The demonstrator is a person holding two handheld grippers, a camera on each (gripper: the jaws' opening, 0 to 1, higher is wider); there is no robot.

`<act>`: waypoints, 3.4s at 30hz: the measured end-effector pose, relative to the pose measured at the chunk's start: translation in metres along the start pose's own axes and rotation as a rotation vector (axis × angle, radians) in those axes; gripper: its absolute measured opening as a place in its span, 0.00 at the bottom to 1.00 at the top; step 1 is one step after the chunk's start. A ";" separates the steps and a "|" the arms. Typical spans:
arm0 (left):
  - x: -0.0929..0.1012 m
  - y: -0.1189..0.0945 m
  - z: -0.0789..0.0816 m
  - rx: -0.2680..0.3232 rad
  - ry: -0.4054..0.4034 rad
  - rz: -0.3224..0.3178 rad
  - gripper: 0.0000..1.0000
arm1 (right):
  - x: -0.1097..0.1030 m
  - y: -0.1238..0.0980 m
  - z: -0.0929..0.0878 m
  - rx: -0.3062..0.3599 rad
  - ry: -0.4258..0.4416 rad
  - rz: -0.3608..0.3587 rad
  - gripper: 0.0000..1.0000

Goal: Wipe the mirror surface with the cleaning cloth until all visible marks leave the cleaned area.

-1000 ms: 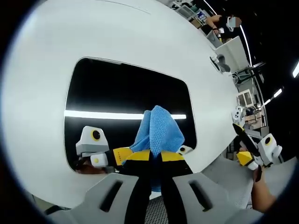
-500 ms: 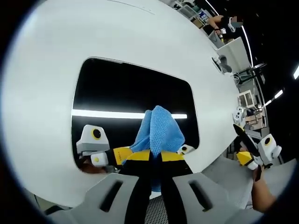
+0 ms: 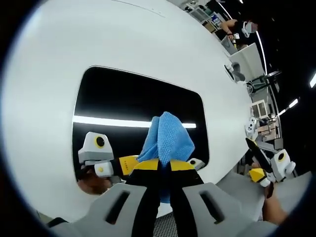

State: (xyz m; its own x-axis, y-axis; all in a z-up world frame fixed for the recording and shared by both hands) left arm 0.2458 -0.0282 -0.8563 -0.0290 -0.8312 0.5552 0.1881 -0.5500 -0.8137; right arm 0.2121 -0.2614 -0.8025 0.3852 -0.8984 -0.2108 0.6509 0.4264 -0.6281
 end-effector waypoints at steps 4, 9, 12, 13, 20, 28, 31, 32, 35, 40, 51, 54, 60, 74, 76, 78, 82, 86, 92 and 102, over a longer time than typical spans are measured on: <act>0.000 0.002 0.010 0.009 -0.012 -0.005 0.03 | -0.001 0.000 -0.001 -0.008 0.006 0.001 0.99; 0.001 0.005 0.028 0.027 -0.022 -0.008 0.03 | -0.001 0.000 0.001 0.000 0.012 0.005 0.99; 0.002 0.007 0.037 0.033 -0.029 -0.009 0.03 | -0.003 -0.004 0.007 0.038 0.035 0.022 0.99; 0.002 0.007 0.041 0.037 -0.024 -0.006 0.03 | -0.003 -0.004 0.007 0.039 0.026 0.021 0.99; -0.001 0.011 0.059 0.053 -0.041 -0.013 0.03 | -0.008 -0.003 0.011 0.062 -0.044 0.032 0.99; -0.002 0.014 0.079 0.072 -0.049 -0.007 0.03 | -0.010 -0.002 0.008 0.042 -0.071 0.036 0.99; -0.003 0.014 0.086 0.078 -0.046 0.001 0.03 | -0.013 0.001 0.001 -0.008 -0.124 0.038 0.99; -0.003 0.014 0.087 0.081 -0.044 0.006 0.03 | -0.016 0.002 0.001 -0.020 -0.170 0.041 0.99; -0.004 0.013 0.091 0.087 -0.032 0.020 0.03 | -0.020 0.003 0.001 -0.026 -0.190 0.041 0.99; -0.004 0.014 0.095 0.100 0.008 0.061 0.03 | -0.016 0.002 0.002 -0.018 -0.166 0.037 0.99; -0.004 0.016 0.099 0.108 0.005 0.059 0.03 | -0.016 0.001 0.002 -0.014 -0.158 0.031 0.99; -0.005 0.015 0.099 0.111 0.004 0.061 0.03 | -0.015 0.001 0.002 -0.013 -0.156 0.030 0.99; -0.013 0.010 0.100 0.118 -0.006 0.064 0.03 | -0.015 0.000 0.003 -0.008 -0.150 0.024 0.99; -0.028 0.001 0.106 0.143 -0.020 0.077 0.03 | -0.013 -0.001 0.006 0.024 -0.093 0.046 0.99; -0.031 -0.001 0.108 0.146 -0.016 0.084 0.03 | -0.014 -0.001 0.007 0.024 -0.096 0.046 0.99; -0.036 -0.004 0.109 0.150 -0.020 0.090 0.03 | -0.014 0.000 0.006 0.022 -0.093 0.045 0.99; -0.039 -0.005 0.111 0.152 -0.024 0.093 0.03 | -0.014 -0.001 0.006 0.022 -0.092 0.042 0.99; -0.038 -0.004 0.110 0.154 -0.023 0.094 0.03 | -0.014 -0.001 0.006 0.021 -0.091 0.040 0.99; -0.037 -0.004 0.109 0.162 -0.009 0.100 0.03 | -0.012 -0.001 0.007 0.026 -0.087 0.036 0.99; -0.032 -0.005 0.093 0.163 0.011 0.102 0.03 | -0.012 -0.001 0.007 0.025 -0.087 0.036 0.99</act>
State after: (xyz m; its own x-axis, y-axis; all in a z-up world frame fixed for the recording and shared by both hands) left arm 0.3372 0.0089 -0.8545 -0.0118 -0.8834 0.4686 0.3469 -0.4431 -0.8266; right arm 0.2108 -0.2505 -0.7942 0.4635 -0.8703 -0.1666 0.6509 0.4620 -0.6024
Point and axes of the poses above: the point that each gripper's makers call its tool centre point, and the gripper's own axes: y roughly forward along the fingers, x roughly to its right, z roughly out of its top, the point moved 1 cm from there along -y, roughly backward along the fingers, and after that the axes turned 7 degrees about -x, right-handed, at the moved point
